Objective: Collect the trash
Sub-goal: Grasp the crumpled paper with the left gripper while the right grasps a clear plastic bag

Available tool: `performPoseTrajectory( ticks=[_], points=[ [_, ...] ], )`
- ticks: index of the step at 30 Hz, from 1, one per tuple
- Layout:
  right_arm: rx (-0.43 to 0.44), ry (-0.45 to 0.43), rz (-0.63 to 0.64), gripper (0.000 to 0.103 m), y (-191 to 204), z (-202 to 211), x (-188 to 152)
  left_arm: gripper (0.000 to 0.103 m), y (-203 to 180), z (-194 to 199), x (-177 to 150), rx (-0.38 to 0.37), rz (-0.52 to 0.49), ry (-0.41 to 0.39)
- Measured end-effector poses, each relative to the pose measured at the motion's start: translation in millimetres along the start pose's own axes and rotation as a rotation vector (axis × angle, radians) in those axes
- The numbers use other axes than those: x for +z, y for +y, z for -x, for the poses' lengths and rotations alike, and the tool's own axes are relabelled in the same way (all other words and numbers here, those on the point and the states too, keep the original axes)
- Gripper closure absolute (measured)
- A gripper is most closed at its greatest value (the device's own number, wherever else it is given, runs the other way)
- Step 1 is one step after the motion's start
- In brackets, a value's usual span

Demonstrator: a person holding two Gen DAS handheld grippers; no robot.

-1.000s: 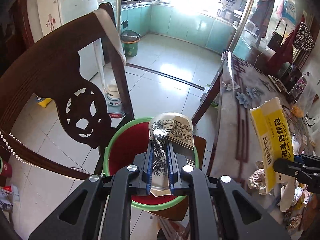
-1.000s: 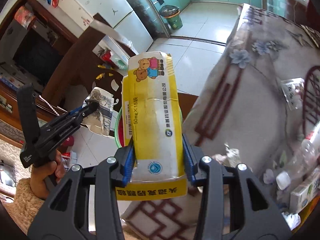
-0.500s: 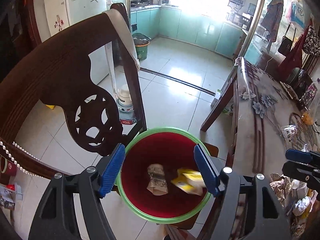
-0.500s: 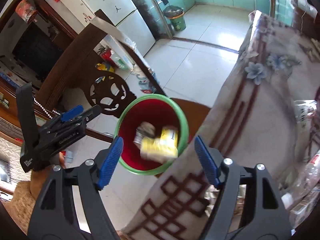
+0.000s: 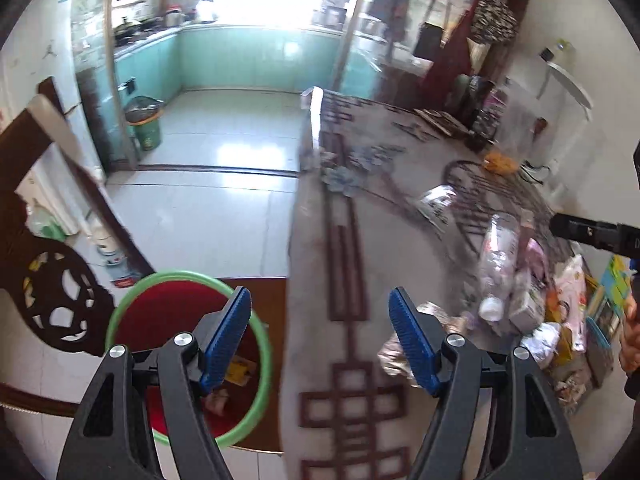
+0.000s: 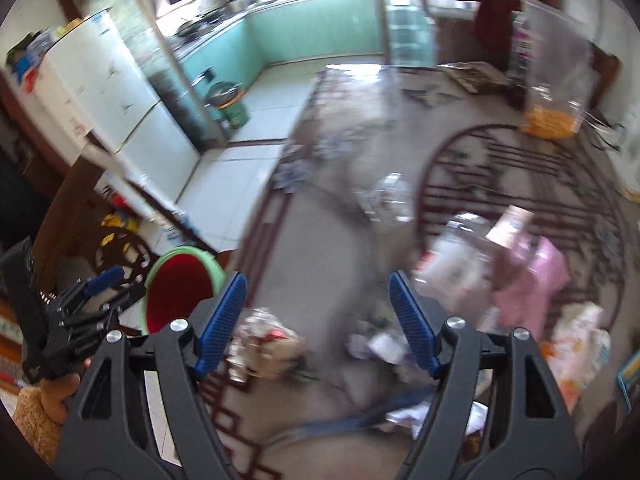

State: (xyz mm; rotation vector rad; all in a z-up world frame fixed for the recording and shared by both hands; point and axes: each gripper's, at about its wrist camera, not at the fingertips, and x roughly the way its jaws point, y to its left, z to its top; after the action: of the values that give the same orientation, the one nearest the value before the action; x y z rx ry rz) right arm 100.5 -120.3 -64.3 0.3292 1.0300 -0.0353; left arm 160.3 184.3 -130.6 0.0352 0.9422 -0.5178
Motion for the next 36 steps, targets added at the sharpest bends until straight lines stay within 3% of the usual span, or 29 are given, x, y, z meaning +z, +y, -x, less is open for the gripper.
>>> performPoseTrajectory(
  ticks=[6,14,27,31,36],
  points=[
    [-0.077,-0.004,-0.094,0.031,-58,27,-29,0.035,-63,-45,-17,-0.105,-0.077,0.124],
    [-0.103,0.005,-0.153,0.031,-95,39,-57,0.035,-94,-80,-27,-0.08,-0.122,0.21],
    [-0.079,0.032,-0.135,0.03,-111,29,-55,0.037,-96,-98,-32,0.022,-0.117,0.222],
    [-0.06,0.037,-0.108,0.03,-104,21,-44,0.053,-99,-94,-29,0.018,-0.133,0.196],
    [0.038,0.022,-0.046,0.03,-77,0,-1,0.058,-99,-79,-16,-0.009,-0.104,0.167]
  ],
)
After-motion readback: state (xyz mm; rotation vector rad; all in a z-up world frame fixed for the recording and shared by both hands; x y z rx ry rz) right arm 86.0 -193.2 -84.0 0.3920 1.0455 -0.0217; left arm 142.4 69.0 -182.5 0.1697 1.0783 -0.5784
